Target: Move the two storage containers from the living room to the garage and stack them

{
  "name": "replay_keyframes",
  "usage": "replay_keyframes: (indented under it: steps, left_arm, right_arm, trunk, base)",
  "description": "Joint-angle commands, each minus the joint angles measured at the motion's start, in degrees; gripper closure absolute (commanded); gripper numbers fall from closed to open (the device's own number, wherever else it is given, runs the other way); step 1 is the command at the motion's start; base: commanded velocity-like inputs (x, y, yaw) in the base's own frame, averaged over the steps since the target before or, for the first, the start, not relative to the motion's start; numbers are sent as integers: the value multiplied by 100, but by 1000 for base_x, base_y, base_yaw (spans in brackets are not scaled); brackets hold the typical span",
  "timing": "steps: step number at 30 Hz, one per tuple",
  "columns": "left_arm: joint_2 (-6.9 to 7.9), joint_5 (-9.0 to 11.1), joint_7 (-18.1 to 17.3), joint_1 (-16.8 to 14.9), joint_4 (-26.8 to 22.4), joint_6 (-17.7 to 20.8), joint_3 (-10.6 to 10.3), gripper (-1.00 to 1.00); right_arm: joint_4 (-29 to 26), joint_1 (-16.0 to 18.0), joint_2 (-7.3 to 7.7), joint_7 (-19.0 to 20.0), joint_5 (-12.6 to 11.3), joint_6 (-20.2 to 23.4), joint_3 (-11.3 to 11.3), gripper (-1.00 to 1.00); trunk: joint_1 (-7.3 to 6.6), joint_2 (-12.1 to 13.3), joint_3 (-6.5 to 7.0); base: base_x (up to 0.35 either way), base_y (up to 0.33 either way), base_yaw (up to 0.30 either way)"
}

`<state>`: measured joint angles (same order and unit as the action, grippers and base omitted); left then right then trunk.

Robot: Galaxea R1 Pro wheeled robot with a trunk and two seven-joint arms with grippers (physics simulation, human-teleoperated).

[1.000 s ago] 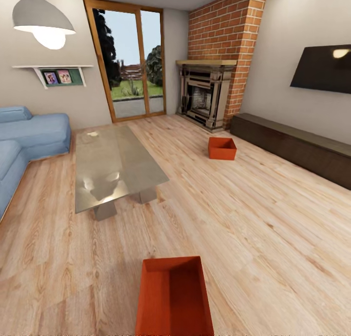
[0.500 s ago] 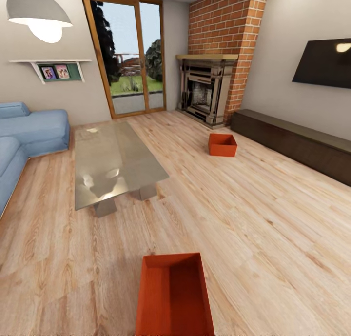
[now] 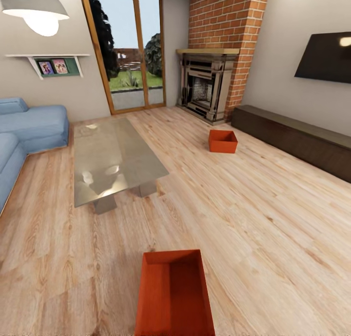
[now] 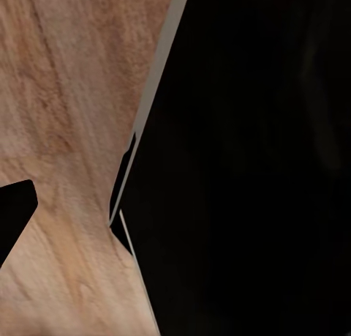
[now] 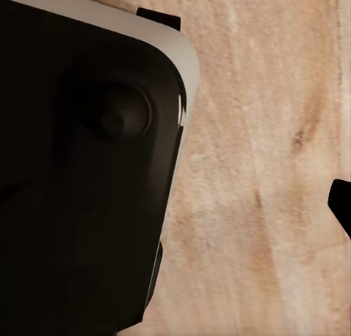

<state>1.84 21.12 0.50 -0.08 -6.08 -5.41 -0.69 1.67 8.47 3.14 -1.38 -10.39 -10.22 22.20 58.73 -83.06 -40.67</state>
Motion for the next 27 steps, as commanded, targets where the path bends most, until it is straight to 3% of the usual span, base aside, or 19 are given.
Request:
replay_keyframes:
  steps: [1,27]
  left_arm:
    - [0,25,6,-1,-8,-13,-10,-100]
    - [-48,54,-50,-1,76,-12,23,-100]
  right_arm:
    - [18,6,-4,-3,-55,-34,49,-100]
    - [17,6,-6,-10,-60,-55,49,-100]
  trunk:
    - [0,-2,-13]
    - [0,-2,-252]
  base:
    - [0,0,0]
    - [0,0,0]
